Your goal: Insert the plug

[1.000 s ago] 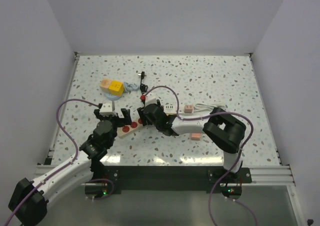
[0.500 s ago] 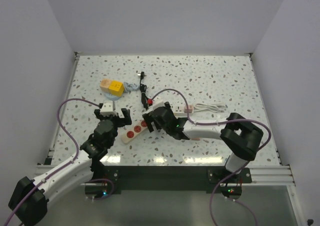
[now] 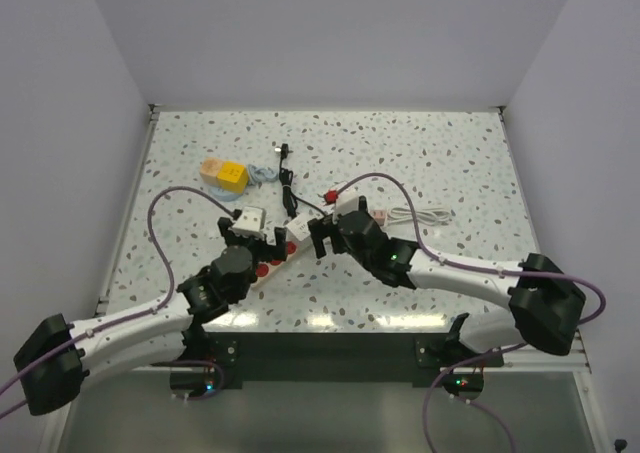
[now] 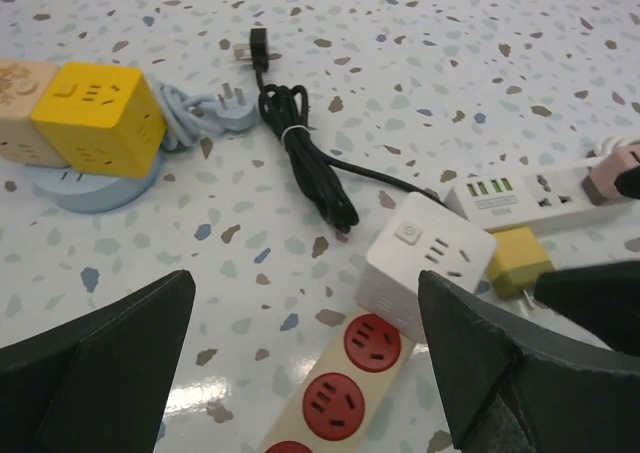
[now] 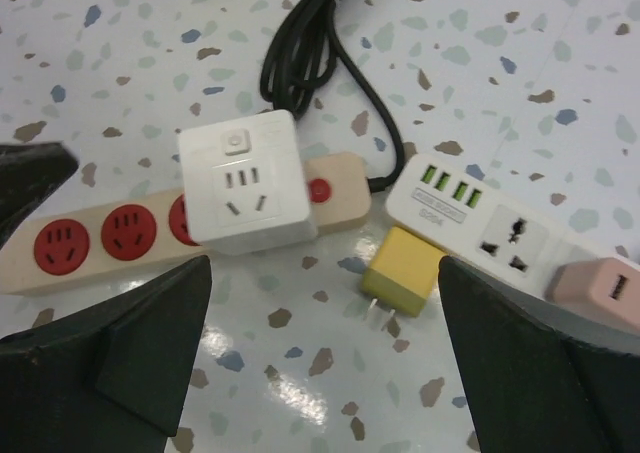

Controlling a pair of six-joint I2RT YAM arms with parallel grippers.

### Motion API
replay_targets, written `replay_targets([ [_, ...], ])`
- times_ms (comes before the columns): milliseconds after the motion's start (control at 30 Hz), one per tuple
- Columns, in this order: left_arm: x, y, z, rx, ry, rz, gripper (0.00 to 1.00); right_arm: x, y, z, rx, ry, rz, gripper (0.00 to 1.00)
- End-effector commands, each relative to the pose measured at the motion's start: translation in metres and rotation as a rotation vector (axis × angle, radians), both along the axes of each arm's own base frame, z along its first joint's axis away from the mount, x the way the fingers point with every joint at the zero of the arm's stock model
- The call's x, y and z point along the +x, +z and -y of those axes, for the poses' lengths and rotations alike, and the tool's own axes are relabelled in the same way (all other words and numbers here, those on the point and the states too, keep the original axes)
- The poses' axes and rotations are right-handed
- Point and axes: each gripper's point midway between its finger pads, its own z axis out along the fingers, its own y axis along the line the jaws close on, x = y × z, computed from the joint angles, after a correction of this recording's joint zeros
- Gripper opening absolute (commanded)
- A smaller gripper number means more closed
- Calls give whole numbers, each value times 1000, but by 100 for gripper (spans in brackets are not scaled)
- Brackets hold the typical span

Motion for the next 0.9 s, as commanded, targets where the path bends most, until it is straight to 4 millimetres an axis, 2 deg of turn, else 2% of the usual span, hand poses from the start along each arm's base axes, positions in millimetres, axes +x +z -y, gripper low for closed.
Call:
replay_targets([
  [0, -1, 40, 27, -27, -3, 86, 98, 24, 12, 47, 29, -157, 28, 98],
  [67, -10, 36, 52, -13, -62, 76, 98, 32, 13, 66, 50, -203, 21, 98],
  [100, -11, 42, 62, -24, -80, 82, 97, 37, 14, 85, 65, -252, 22, 98],
  [133, -18, 35, 82, -5, -131, 70, 97, 39, 15, 93, 70, -274, 23, 98],
  [167, -19, 44, 97, -18, -154, 76, 97, 40, 13, 103, 72, -295, 22, 98],
  [200, -20, 43, 109, -9, -177, 67, 97, 45, 12, 118, 76, -339, 19, 98],
  [233, -22, 25, 124, 46, -203, 30, 96, 46, 21, 127, 105, -357, 33, 98],
  [267, -21, 32, 141, 19, -230, 21, 96, 46, 18, 137, 106, -380, 31, 98],
  [300, -21, 27, 150, 27, -246, 1, 96, 49, 18, 154, 113, -428, 30, 98],
  [333, -20, 9, 158, 61, -251, -40, 96, 48, 29, 163, 146, -449, 53, 98],
  [367, -20, 10, 168, 49, -264, -50, 96, 48, 24, 178, 148, -489, 47, 98],
  [400, -19, -1, 174, 64, -273, -72, 96, 47, 27, 185, 161, -504, 55, 98],
  [433, -20, -5, 181, 50, -287, -86, 95, 45, 36, 188, 190, -503, 73, 98],
  [467, -20, -2, 192, 35, -315, -93, 95, 44, 33, 197, 192, -523, 70, 98],
  [500, -20, -17, 196, 72, -319, -124, 95, 43, 34, 200, 202, -526, 73, 98],
  [533, -20, -22, 201, 72, -318, -143, 95, 41, 37, 202, 210, -526, 80, 98],
  [567, -15, -17, 209, 61, -308, -146, 95, 40, 33, 204, 208, -526, 72, 98],
  [600, -14, -35, 209, 109, -298, -183, 95, 39, 33, 204, 211, -522, 71, 98],
  [667, -9, -40, 215, 104, -282, -202, 96, 37, 29, 204, 213, -518, 63, 98],
  [700, -4, -50, 214, 117, -268, -219, 96, 36, 28, 204, 214, -515, 62, 98],
  [767, 1, -57, 217, 100, -272, -238, 96, 35, 25, 206, 215, -514, 59, 98],
  [867, 10, -68, 211, 105, -232, -263, 96, 34, 24, 205, 217, -502, 56, 98],
])
